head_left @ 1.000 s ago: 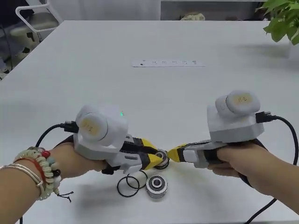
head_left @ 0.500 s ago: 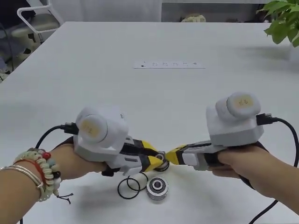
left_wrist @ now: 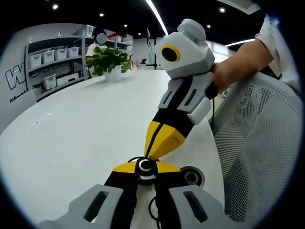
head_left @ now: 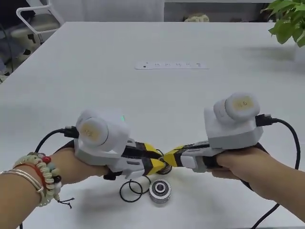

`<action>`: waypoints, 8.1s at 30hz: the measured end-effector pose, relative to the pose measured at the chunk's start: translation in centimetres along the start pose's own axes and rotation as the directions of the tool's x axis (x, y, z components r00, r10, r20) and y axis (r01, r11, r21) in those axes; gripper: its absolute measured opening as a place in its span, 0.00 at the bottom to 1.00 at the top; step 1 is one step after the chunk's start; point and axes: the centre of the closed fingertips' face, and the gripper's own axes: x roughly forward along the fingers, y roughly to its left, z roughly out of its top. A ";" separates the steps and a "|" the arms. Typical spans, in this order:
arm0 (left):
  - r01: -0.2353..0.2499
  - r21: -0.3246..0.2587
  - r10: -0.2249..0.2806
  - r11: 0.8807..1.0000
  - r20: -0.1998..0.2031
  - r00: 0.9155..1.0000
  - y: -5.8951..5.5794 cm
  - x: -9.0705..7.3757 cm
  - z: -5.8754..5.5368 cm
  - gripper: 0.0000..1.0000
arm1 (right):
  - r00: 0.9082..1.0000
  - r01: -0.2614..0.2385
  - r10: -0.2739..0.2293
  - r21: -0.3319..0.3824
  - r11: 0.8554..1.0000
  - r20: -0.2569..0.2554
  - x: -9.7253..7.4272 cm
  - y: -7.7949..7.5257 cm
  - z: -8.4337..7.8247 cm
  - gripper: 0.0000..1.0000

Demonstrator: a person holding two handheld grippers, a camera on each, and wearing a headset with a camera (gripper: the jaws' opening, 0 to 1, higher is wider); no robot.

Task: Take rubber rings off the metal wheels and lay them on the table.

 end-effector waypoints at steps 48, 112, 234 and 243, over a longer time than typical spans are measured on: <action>0.089 0.089 -0.084 0.992 -0.060 0.995 -4.1 -4.9 5.1 0.71 | 1.000 0.019 -0.019 0.026 0.999 0.004 -0.3 -0.7 0.1 0.00; -0.199 -0.133 0.199 0.971 -0.014 0.980 -5.1 -14.6 -0.8 0.93 | 0.987 -0.153 0.152 -0.012 0.988 -0.044 1.4 6.0 -0.3 0.00; -0.016 0.200 -0.002 0.980 0.088 0.996 -0.2 -4.3 8.6 0.62 | 0.992 0.011 -0.036 -0.200 0.980 -0.121 -0.3 -1.2 -2.4 0.17; 0.006 0.154 -0.010 0.988 0.028 1.000 0.0 -1.2 4.6 0.48 | 0.993 0.000 -0.026 -0.216 0.976 -0.119 -0.1 -0.9 -2.4 0.19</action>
